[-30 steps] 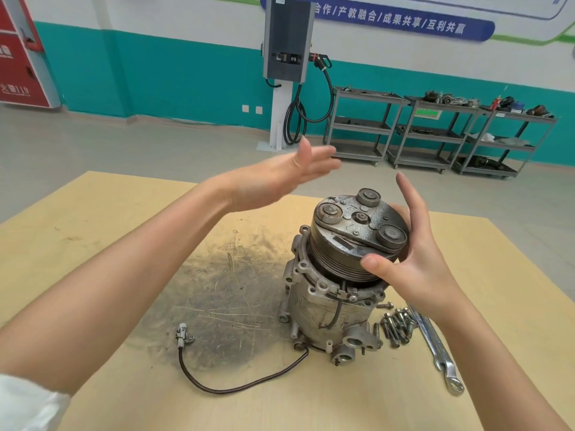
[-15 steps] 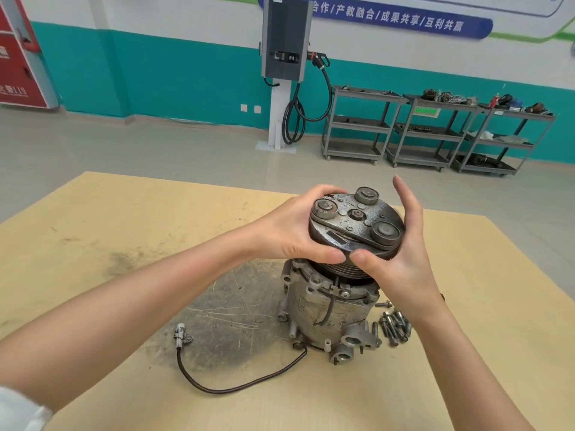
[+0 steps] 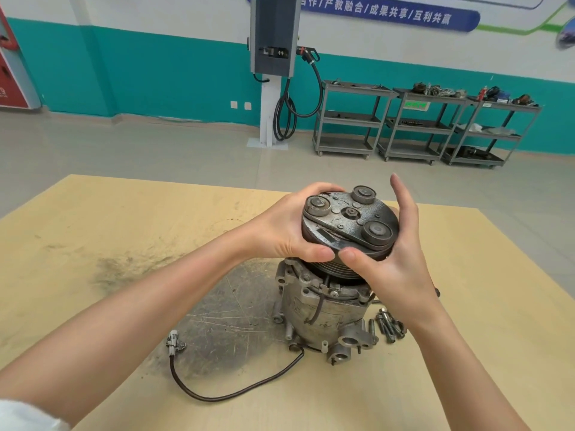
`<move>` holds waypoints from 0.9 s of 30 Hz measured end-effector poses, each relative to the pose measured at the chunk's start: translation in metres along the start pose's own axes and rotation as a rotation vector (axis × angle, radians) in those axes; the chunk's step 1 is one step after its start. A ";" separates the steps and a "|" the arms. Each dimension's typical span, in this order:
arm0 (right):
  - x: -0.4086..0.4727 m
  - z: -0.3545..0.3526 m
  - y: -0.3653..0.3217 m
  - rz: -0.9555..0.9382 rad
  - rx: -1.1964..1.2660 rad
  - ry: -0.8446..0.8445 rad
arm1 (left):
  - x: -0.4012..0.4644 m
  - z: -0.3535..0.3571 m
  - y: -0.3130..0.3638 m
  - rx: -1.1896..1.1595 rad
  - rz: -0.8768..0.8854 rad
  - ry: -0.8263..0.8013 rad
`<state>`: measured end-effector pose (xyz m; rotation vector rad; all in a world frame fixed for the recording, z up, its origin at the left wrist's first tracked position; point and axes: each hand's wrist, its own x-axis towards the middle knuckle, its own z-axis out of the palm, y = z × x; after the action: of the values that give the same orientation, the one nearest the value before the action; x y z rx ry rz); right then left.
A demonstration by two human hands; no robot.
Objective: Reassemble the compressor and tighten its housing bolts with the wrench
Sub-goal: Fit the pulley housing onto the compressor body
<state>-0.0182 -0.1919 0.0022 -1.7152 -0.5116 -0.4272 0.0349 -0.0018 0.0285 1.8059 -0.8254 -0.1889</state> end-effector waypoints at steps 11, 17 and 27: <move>0.005 0.000 -0.003 0.054 0.103 -0.022 | -0.001 0.004 -0.012 0.052 0.037 0.144; 0.009 0.001 -0.003 0.048 0.100 0.002 | 0.004 0.002 -0.014 0.015 0.040 0.135; 0.005 0.004 -0.001 0.038 0.082 0.023 | 0.004 0.001 -0.017 0.025 0.079 0.111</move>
<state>-0.0145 -0.1873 0.0047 -1.6373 -0.4732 -0.3930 0.0449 -0.0026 0.0144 1.7864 -0.8219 -0.0271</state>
